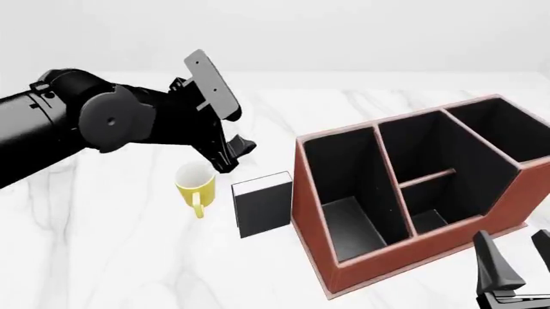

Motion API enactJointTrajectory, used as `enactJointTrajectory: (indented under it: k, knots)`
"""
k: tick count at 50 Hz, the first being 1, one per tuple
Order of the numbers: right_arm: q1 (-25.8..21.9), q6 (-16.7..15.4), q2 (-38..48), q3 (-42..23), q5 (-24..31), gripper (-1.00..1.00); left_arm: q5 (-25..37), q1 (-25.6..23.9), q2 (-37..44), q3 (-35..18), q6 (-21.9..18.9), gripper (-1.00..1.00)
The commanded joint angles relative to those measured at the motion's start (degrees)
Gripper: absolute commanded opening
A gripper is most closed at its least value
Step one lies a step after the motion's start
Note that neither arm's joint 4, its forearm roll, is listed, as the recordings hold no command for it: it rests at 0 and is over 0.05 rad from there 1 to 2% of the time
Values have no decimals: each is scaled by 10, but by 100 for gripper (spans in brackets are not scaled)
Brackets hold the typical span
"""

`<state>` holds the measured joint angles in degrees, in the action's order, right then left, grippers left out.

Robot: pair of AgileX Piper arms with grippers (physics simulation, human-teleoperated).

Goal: Pick up the book and place it in the back compartment of the caddy.

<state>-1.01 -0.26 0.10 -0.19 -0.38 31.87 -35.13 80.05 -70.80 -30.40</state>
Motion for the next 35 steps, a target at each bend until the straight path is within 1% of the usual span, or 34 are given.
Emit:
enactJointTrajectory:
  k: [1,13,25,35]
  knots:
    - [0,0,0,0,0,100,-43,-23,34,55,8,100]
    - [0,-1,0,0,0,100,-50,-36,56,63,17,100]
    - [0,-1,0,0,0,100,-75,-48,70,79,22,100]
    - [0,-1,0,0,0,100,-99,-45,89,79,18,100]
